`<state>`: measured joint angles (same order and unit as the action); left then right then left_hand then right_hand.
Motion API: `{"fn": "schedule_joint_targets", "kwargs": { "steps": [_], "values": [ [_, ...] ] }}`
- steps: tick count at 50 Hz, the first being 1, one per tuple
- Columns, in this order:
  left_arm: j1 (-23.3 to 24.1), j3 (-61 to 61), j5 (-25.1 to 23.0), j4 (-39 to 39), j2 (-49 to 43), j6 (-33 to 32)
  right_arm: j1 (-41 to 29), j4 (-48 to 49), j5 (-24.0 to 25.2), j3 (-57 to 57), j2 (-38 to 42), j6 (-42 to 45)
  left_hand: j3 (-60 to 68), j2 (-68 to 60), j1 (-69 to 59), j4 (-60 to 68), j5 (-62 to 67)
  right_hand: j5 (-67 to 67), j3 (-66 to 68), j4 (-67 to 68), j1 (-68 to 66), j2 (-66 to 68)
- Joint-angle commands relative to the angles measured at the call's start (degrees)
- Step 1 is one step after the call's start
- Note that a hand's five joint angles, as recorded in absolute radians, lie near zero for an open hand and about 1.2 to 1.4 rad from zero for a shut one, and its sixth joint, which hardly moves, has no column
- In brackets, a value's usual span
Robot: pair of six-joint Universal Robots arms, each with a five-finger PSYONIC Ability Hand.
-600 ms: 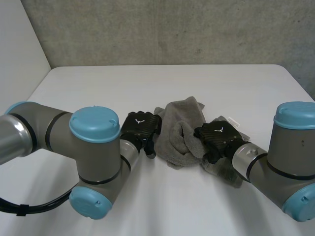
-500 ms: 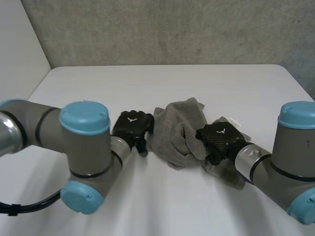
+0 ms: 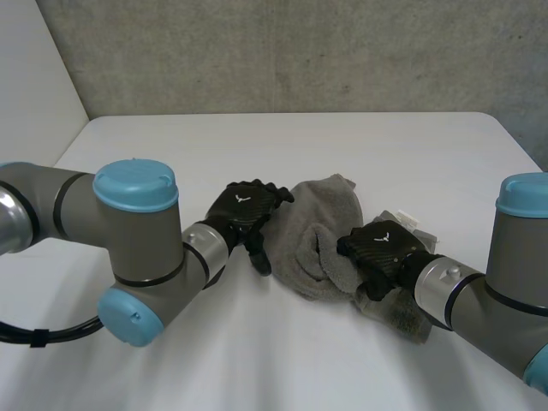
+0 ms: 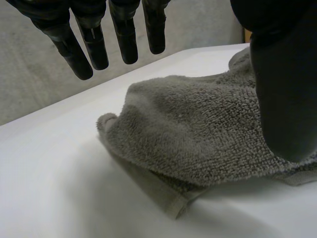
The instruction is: Fold the towel.
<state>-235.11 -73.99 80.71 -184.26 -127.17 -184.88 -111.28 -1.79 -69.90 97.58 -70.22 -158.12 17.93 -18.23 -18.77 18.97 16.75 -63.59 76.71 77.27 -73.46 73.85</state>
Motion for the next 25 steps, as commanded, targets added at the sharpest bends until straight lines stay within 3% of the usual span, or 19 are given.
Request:
{"fn": "schedule_joint_targets", "kwargs": {
  "steps": [1, 8, 10, 11, 13, 15, 20, 23, 24, 25],
  "values": [
    [0.1, 4.7, -1.2, 0.0, -5.4, -2.1, 0.2, 0.1, 0.5, 0.3, -0.9, -0.1, -3.7, 4.0, 4.5, -4.7, -12.5, -6.4, 3.3, 2.7, -6.5, 6.1],
    [0.9, 7.3, -1.0, 0.0, -9.0, -7.5, 0.4, 0.1, 0.6, 0.4, -2.2, -0.2, 2.2, -1.9, -1.4, 1.2, -6.6, -6.4, 3.3, 2.7, -6.5, 6.1],
    [1.2, 7.4, -1.0, -0.1, -9.3, -8.9, 1.0, 0.2, 0.6, 0.5, -3.0, -0.2, 21.3, -21.0, -20.4, 20.2, 12.4, -6.4, 3.3, 2.7, -6.5, 6.1],
    [1.2, 7.4, -1.0, -0.1, -9.3, -8.9, 1.0, 0.2, 0.6, 0.5, -3.0, -0.2, 21.4, -21.1, -20.5, 20.3, 12.6, -6.4, 3.3, 2.7, -6.5, 6.1],
    [1.6, 7.6, -0.4, -0.3, -9.0, -9.1, 1.5, 0.8, 0.5, 0.3, -3.2, -0.2, 54.7, -54.4, -53.9, 53.7, 45.9, -6.4, 3.3, 2.7, -6.5, 6.1],
    [1.6, 7.9, 0.1, -0.7, -8.5, -9.1, 1.7, 1.3, 0.4, -0.2, -3.2, -0.2, 62.0, -61.7, -61.2, 61.0, 53.2, -6.4, 3.3, 2.7, -6.5, 6.1],
    [1.1, 10.7, 5.2, -3.7, -6.0, -8.7, 1.9, 7.9, 0.4, -3.4, -3.1, -0.3, 62.1, -61.8, -61.2, 61.0, 53.2, -6.4, 3.3, 2.7, -6.5, 6.1],
    [0.3, 13.9, 11.6, -8.5, -1.6, -7.3, 1.4, 22.4, 0.4, -6.3, -2.9, -0.3, 62.1, -61.8, -61.2, 61.0, 53.2, -6.4, 3.3, 2.7, -6.5, 6.1],
    [0.3, 13.9, 11.7, -8.5, -1.6, -7.3, 1.4, 22.4, 0.4, -6.4, -2.9, -0.3, 62.1, -61.8, -61.2, 61.0, 53.2, -6.4, 3.3, 2.7, -6.5, 6.1],
    [-0.3, 14.1, 12.9, -10.1, 0.9, -6.2, 1.4, 28.5, 0.3, -6.5, -2.9, -0.9, 62.1, -61.8, -61.2, 61.0, 53.2, -6.4, 3.3, 2.7, -6.5, 6.1]
  ]
}}
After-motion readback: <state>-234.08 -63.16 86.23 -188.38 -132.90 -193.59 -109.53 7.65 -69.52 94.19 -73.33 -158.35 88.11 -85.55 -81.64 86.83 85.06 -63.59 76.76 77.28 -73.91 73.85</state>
